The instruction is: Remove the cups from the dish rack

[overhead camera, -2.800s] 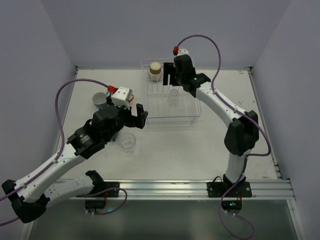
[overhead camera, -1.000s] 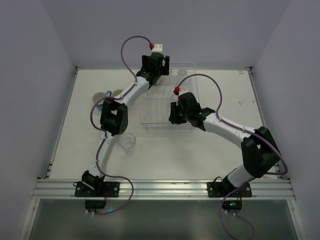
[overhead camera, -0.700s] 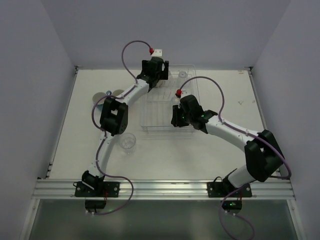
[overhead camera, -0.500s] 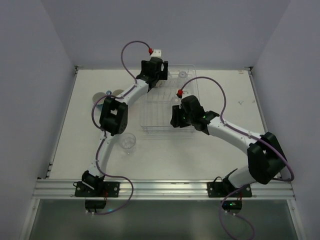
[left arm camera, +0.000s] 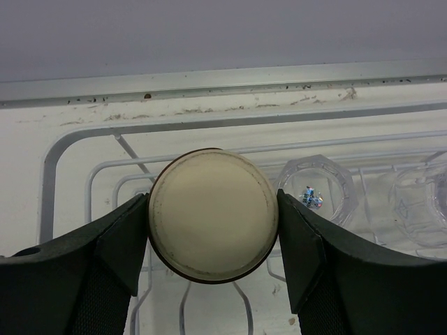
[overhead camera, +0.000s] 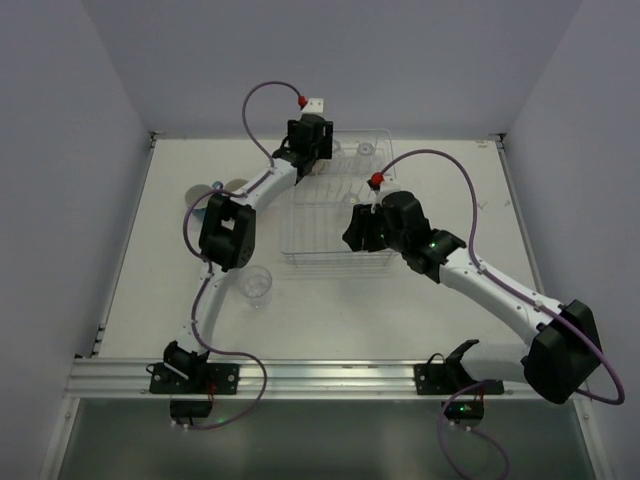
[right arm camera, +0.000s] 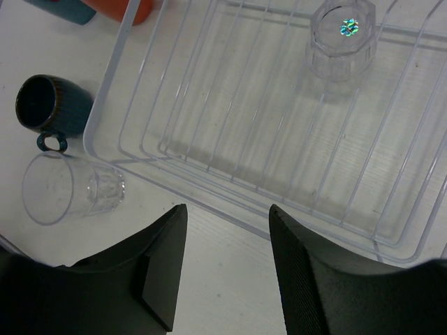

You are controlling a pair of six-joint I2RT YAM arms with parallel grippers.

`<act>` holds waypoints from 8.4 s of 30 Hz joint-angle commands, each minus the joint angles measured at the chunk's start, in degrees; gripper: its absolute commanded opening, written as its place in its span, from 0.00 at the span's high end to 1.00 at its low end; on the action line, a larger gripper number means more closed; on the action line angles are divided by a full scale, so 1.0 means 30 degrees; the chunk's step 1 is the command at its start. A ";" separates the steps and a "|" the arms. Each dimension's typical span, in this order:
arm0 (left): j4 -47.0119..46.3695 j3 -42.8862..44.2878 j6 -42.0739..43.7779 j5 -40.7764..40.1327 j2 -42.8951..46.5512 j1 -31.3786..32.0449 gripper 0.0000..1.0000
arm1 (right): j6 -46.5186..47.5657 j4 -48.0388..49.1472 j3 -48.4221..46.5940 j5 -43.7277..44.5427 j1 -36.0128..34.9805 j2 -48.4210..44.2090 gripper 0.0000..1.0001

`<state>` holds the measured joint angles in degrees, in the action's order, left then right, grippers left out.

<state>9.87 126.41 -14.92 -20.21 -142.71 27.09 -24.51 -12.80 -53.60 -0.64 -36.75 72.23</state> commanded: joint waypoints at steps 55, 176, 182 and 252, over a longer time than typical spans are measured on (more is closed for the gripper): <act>-1.6531 -2.5788 -1.8728 1.6843 2.5482 -0.0037 0.69 | -1.1836 1.6101 0.2224 -0.9863 0.2495 -0.4359 0.53; 0.2245 -1.4368 -0.1211 0.1232 1.4566 0.6760 0.01 | -0.1789 0.0721 0.3334 0.3907 0.2934 -1.1122 0.35; 0.2776 -1.1231 0.0020 -0.0701 1.0723 0.6936 0.01 | -0.2024 0.0721 0.4391 0.3789 0.3022 -1.2881 0.35; -1.7498 -2.9801 -1.3572 1.4909 2.7414 0.3538 0.63 | -1.3508 1.3465 0.6061 -0.4798 0.1236 -0.7492 0.40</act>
<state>-33.30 37.21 -52.77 21.17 -64.18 37.78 -62.72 24.82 -36.03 -18.65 -32.01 51.31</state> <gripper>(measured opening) 0.585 0.610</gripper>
